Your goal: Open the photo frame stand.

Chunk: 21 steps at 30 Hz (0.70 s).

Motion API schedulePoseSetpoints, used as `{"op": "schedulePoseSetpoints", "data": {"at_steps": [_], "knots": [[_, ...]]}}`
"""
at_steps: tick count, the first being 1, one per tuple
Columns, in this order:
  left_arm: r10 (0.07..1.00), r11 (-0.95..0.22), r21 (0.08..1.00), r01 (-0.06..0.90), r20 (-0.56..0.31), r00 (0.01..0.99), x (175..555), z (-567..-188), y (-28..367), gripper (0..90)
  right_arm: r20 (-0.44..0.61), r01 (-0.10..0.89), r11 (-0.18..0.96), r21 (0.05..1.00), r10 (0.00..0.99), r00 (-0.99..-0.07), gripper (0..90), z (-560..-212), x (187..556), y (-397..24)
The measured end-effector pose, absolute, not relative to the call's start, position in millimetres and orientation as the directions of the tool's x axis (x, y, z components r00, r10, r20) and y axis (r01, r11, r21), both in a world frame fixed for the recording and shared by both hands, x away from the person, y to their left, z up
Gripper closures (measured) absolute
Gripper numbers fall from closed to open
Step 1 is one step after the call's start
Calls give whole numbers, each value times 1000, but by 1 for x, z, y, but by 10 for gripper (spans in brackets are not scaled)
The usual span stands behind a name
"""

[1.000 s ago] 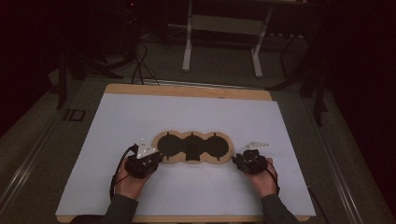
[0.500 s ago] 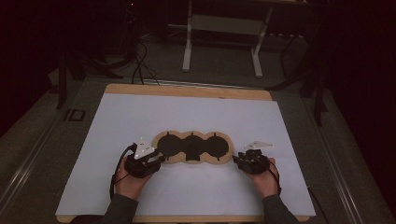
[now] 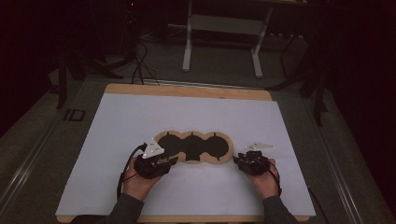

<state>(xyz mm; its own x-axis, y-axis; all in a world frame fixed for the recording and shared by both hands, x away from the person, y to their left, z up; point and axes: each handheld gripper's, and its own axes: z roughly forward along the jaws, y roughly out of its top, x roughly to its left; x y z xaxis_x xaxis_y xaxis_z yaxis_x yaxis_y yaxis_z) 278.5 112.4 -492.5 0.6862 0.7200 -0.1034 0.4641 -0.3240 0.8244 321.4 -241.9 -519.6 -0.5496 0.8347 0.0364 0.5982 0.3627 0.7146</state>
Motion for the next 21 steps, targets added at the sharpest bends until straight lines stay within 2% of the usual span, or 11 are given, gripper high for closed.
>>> {"op": "schedulePoseSetpoints", "data": {"at_steps": [5, 7, 11, 21], "knots": [[699, -383, 803, 457, -71, 711, 282, -497, 96, 666, 53, 613, 324, 721, 856, -515, 647, -519, 322, -246], [689, -411, 790, 455, -58, 722, 283, -501, 90, 698, 47, 607, 325, 726, 856, -514, 619, -519, 322, -246], [681, -457, 768, 449, -23, 732, 285, -507, 80, 709, 43, 600, 331, 728, 852, -522, 598, -519, 321, -245], [666, -507, 741, 440, 13, 745, 286, -518, 69, 722, 44, 600, 322, 732, 857, -514, 616, -519, 321, -246]]}}
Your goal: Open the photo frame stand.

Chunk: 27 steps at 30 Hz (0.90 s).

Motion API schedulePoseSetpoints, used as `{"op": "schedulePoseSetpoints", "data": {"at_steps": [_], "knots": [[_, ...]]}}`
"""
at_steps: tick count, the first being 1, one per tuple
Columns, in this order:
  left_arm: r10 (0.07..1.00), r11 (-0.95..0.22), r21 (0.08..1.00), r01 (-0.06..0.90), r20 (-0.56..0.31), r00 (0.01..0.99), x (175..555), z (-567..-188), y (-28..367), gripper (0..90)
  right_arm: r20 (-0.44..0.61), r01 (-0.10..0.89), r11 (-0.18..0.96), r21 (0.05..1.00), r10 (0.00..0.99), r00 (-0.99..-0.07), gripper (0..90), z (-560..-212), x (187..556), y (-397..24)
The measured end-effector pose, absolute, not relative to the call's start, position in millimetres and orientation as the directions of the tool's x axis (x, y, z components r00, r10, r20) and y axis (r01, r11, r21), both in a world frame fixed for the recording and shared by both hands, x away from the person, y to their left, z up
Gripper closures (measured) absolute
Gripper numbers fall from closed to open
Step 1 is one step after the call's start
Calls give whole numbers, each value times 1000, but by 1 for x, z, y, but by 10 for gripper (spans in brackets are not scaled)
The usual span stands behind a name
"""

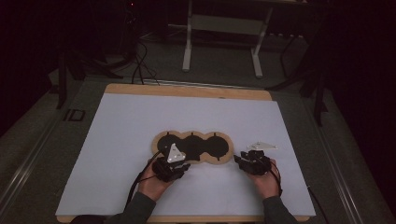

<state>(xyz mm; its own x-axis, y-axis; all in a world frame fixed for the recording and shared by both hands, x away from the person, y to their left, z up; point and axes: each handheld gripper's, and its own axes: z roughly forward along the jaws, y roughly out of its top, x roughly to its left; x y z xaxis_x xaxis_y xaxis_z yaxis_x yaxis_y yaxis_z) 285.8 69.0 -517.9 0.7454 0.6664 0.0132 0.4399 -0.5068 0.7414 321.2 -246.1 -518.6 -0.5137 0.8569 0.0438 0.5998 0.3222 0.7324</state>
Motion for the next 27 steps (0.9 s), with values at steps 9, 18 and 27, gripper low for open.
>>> {"op": "schedulePoseSetpoints", "data": {"at_steps": [9, 18, 27], "knots": [[672, -532, 710, 461, 22, 740, 291, -528, 62, 897, 45, 594, 313, 741, 860, -508, 608, -517, 321, -247], [694, -510, 713, 482, 9, 720, 299, -531, 65, 897, 47, 605, 294, 740, 875, -482, 577, -517, 321, -250], [699, -495, 721, 485, -1, 715, 299, -529, 64, 898, 49, 614, 281, 737, 884, -464, 576, -517, 322, -252]]}}
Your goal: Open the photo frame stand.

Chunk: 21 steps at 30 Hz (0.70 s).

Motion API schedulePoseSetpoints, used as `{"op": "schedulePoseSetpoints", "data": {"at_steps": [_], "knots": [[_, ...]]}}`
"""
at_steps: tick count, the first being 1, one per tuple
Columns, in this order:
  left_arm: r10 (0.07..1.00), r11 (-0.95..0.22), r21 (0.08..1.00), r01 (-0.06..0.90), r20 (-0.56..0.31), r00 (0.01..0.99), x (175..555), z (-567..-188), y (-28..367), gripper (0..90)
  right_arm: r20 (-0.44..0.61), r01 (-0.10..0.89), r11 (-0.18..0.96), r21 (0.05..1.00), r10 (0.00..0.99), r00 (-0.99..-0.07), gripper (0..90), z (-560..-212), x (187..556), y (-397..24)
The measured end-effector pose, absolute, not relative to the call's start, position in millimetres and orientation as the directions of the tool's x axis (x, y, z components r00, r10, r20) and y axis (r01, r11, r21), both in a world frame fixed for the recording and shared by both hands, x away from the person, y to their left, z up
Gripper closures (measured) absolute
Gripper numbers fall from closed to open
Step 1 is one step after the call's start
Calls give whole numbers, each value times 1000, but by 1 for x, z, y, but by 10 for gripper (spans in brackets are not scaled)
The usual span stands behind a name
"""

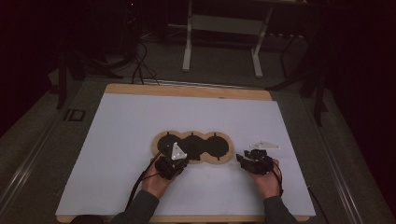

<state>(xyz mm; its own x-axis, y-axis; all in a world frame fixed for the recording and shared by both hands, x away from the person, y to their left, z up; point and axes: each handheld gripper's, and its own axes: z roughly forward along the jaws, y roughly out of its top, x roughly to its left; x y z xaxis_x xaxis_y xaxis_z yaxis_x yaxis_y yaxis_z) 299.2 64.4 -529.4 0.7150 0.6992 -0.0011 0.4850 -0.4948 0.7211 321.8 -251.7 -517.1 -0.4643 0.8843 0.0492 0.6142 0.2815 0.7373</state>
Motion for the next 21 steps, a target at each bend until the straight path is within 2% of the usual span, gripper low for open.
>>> {"op": "schedulePoseSetpoints", "data": {"at_steps": [5, 21], "knots": [[704, -461, 742, 486, -28, 710, 301, -524, 67, 898, 46, 614, 286, 736, 883, -466, 576, -517, 322, -251], [724, -434, 763, 478, -20, 690, 311, -503, 69, 896, 50, 613, 281, 739, 884, -466, 574, -517, 322, -252]]}}
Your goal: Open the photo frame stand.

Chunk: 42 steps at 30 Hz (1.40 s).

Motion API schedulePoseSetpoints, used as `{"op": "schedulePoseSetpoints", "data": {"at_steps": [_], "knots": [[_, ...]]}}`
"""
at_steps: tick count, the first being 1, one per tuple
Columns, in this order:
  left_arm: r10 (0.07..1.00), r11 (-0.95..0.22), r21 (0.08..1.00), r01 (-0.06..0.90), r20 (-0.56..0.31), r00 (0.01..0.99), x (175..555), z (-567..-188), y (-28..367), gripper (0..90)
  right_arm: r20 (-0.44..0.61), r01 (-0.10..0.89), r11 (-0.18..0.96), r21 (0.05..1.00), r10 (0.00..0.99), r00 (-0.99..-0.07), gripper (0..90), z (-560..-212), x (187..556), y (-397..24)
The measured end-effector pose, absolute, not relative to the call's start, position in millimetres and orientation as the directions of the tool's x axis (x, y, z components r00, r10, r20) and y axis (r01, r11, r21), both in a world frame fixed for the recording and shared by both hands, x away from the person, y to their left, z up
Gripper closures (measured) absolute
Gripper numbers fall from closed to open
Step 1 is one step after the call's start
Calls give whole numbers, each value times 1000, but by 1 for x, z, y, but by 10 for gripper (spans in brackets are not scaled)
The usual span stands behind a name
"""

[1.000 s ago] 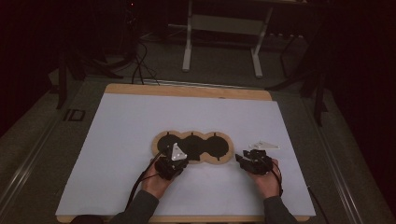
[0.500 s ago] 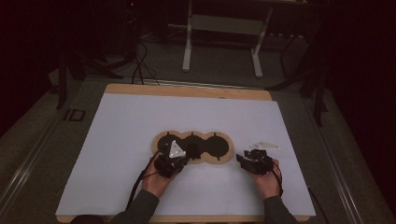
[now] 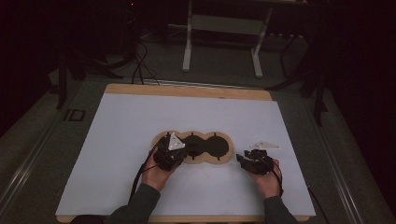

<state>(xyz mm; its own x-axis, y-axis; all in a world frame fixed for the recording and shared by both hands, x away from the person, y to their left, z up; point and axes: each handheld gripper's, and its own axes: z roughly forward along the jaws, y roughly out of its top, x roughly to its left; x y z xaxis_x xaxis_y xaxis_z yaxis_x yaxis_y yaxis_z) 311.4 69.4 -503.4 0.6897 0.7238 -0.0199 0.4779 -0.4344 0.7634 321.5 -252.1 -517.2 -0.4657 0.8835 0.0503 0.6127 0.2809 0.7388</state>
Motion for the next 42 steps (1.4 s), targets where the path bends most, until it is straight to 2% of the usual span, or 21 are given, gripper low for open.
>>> {"op": "schedulePoseSetpoints", "data": {"at_steps": [8, 19, 30, 34, 42], "knots": [[717, -429, 772, 469, -25, 697, 306, -504, 72, 750, 52, 612, 280, 740, 883, -467, 567, -517, 321, -252], [705, -449, 801, 395, 46, 708, 302, -491, 73, 530, 53, 610, 281, 741, 881, -470, 555, -517, 321, -253], [692, -470, 791, 393, 53, 720, 312, -482, 62, 457, 61, 609, 272, 745, 881, -469, 551, -517, 322, -254], [672, -531, 762, 369, 113, 732, 316, -484, 54, 455, 62, 610, 271, 745, 882, -467, 550, -518, 322, -255], [650, -563, 746, 356, 134, 748, 323, -488, 45, 461, 72, 612, 264, 746, 880, -469, 543, -518, 322, -256]]}}
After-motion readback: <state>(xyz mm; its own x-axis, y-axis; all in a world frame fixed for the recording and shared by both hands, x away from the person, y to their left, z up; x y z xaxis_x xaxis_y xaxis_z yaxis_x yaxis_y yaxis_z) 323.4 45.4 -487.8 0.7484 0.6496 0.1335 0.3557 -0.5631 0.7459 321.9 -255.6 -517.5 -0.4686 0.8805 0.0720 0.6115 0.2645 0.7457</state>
